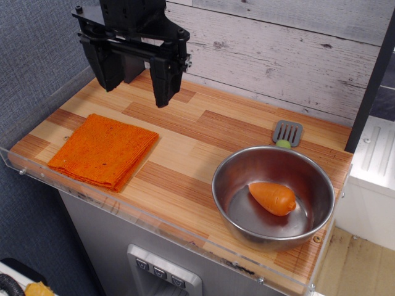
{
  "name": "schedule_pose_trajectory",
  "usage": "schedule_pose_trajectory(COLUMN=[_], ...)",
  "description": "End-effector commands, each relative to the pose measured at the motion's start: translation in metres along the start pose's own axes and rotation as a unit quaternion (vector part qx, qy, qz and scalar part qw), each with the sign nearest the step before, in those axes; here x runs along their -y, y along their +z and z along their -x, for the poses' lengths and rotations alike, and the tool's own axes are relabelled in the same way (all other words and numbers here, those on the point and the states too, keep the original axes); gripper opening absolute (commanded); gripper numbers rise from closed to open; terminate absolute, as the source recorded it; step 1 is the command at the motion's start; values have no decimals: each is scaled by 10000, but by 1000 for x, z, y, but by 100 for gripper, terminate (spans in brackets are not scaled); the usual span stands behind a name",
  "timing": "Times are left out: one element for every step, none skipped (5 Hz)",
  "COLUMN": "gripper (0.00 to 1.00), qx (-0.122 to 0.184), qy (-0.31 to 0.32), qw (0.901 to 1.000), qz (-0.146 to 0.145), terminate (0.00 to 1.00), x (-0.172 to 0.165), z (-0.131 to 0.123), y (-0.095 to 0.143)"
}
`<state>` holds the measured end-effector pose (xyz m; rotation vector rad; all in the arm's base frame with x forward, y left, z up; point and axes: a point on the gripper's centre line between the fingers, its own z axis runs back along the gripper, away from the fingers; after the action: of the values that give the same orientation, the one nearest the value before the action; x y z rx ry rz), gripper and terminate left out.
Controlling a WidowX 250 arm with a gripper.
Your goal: Move the orange towel straight to the back of the table up against the brick wall.
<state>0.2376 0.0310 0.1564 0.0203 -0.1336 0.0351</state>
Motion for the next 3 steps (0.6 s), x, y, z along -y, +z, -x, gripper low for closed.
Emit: schedule_pose_trajectory(gripper=[100,100,100], qx=[0,42,-15], qy=[0,-4,96], qw=[10000,10000,9998], qz=[0,-38,-168], terminate=[0,0,0], x=[0,-30,-61], z=[0,2,3], y=[0,-13,-28])
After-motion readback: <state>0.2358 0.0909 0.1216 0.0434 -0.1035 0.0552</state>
